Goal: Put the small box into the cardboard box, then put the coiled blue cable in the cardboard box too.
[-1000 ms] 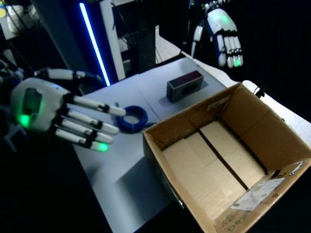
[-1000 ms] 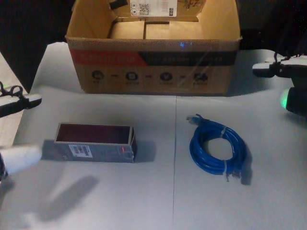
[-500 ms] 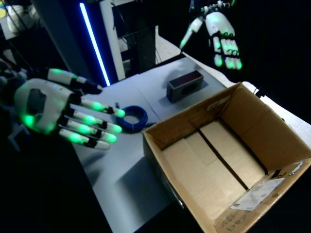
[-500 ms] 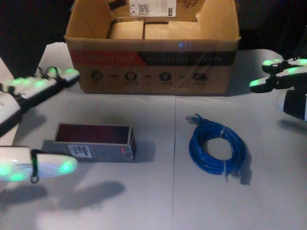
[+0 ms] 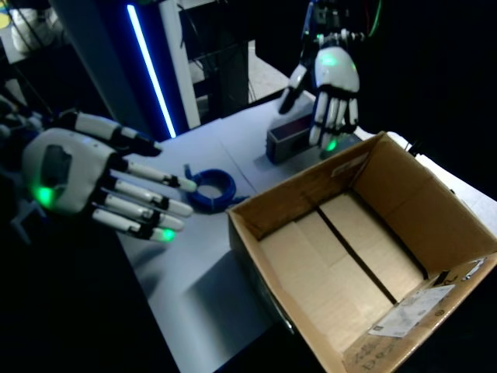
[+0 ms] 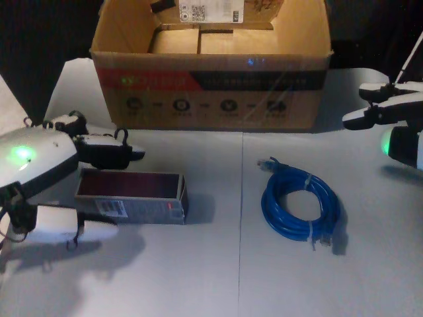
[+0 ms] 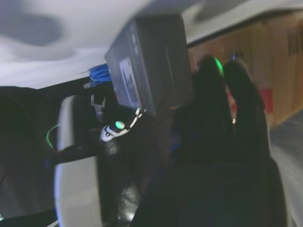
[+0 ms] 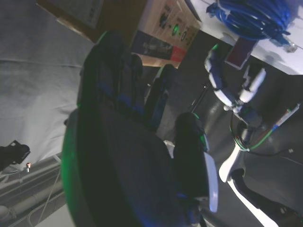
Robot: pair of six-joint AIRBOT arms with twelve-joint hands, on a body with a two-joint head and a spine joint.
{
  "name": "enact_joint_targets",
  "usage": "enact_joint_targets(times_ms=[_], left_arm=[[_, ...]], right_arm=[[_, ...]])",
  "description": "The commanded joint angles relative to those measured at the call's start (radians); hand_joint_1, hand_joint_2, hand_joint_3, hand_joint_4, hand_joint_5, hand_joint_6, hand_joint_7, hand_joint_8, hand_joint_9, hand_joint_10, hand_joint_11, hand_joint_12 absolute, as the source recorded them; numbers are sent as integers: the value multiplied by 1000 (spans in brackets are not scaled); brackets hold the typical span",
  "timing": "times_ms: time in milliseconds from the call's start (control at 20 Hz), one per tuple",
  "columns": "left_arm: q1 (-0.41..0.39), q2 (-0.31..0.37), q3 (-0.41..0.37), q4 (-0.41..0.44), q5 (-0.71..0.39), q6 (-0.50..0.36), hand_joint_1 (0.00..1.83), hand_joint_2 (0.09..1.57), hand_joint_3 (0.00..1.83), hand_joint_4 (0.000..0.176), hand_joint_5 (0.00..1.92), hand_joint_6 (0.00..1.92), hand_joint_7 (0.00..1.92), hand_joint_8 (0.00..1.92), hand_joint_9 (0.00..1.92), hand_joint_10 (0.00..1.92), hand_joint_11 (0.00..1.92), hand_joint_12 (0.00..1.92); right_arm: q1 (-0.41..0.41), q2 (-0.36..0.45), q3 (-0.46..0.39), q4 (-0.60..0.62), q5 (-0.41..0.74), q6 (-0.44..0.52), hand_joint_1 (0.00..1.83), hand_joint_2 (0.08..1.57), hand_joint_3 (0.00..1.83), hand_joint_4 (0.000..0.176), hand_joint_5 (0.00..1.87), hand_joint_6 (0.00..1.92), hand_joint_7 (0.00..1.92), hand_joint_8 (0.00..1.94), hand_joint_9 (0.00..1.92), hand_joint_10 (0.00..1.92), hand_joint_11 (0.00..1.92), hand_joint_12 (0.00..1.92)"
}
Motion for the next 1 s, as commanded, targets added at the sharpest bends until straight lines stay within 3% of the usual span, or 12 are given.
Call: enact_joint_targets(times_ms=[0,50,100,150,200,300,450,600,750,850,900,950], left_arm=[[-16,-4,3,0,-113,-4,1171,1208,0,0,769,1110,827,1336,560,936,215,1614],[-19,-4,3,2,-115,-4,1174,1212,0,0,790,1128,807,1402,572,987,223,1632],[-20,-2,4,2,-122,-4,1212,1198,1,0,877,966,795,1506,489,1470,221,1884],[-21,0,4,2,-130,-6,1222,1195,0,0,863,970,822,1490,561,1608,441,1919],[-21,3,3,2,-136,-8,1222,1193,0,0,863,969,826,1484,577,1616,480,1919],[-21,16,-2,2,-159,-16,1221,1187,0,0,875,961,834,1459,784,1531,804,1716],[-21,52,-23,7,-232,-16,1234,1179,0,0,957,791,791,1527,808,1620,803,1834],[-20,114,-61,25,-343,-17,1235,1170,0,0,983,762,806,1500,931,1628,1029,1896],[-20,165,-84,27,-467,-20,1243,1154,0,0,986,754,861,1417,776,1443,667,1722],[-15,188,-89,5,-572,-21,1198,1153,2,0,971,993,837,1272,763,1289,650,1594],[-11,191,-87,-11,-601,-20,1215,1151,2,0,926,941,899,1260,818,1005,707,1429],[-8,192,-78,-45,-633,-20,1206,1176,1,0,809,1103,918,1235,884,911,746,1439]], right_arm=[[12,2,6,10,122,6,26,1476,1,92,408,2,271,2,242,1,0,661],[12,1,6,10,122,6,24,1477,1,95,407,2,272,2,243,1,0,659],[12,0,6,10,122,6,15,1477,1,97,405,0,275,3,248,3,0,661],[11,0,6,10,122,6,15,1482,3,98,409,2,274,2,245,1,0,656],[11,0,6,10,122,6,16,1482,2,98,409,2,274,2,245,1,0,655],[10,-1,6,10,122,6,5,1487,2,94,413,1,264,1,232,1,0,607],[8,-2,6,11,122,6,3,1485,0,98,386,0,263,1,217,1,0,548],[6,-2,5,13,122,7,5,1479,0,103,367,1,255,0,190,2,0,442],[3,-3,5,16,122,7,72,1468,0,105,356,2,270,3,197,2,0,413],[2,-3,5,18,122,7,110,1461,0,109,345,0,257,1,193,0,0,388],[2,-3,5,18,122,7,68,1460,0,113,353,2,280,6,219,7,36,411],[2,-4,6,18,122,7,4,1467,0,125,356,0,281,0,217,1,7,487]])
